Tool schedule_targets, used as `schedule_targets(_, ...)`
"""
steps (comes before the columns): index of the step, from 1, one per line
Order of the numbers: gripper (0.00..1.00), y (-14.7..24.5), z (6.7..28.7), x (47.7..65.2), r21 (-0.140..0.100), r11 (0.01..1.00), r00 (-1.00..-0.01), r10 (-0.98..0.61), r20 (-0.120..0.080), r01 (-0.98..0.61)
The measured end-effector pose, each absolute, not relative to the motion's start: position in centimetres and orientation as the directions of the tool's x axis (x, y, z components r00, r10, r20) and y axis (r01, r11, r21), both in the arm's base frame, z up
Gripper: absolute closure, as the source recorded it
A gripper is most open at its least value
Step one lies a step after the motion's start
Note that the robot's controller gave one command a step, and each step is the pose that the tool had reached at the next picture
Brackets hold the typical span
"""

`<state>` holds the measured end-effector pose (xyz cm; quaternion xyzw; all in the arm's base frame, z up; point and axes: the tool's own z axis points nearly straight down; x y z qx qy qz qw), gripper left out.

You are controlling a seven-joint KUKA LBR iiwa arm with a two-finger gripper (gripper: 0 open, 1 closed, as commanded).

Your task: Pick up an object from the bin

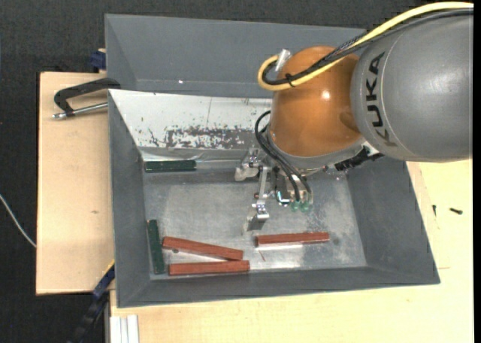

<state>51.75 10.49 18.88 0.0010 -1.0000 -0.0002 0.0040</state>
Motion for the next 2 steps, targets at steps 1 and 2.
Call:
schedule_targets(1, 0.00, 10.4, 19.3, 51.9, 0.001, 1.000, -1.000, 0.000, 0.001, 0.000)
schedule_targets(2, 0.00, 6.7, 15.6, 51.9, 0.002, 0.996, -0.996, -0.088, -0.004, -0.088)
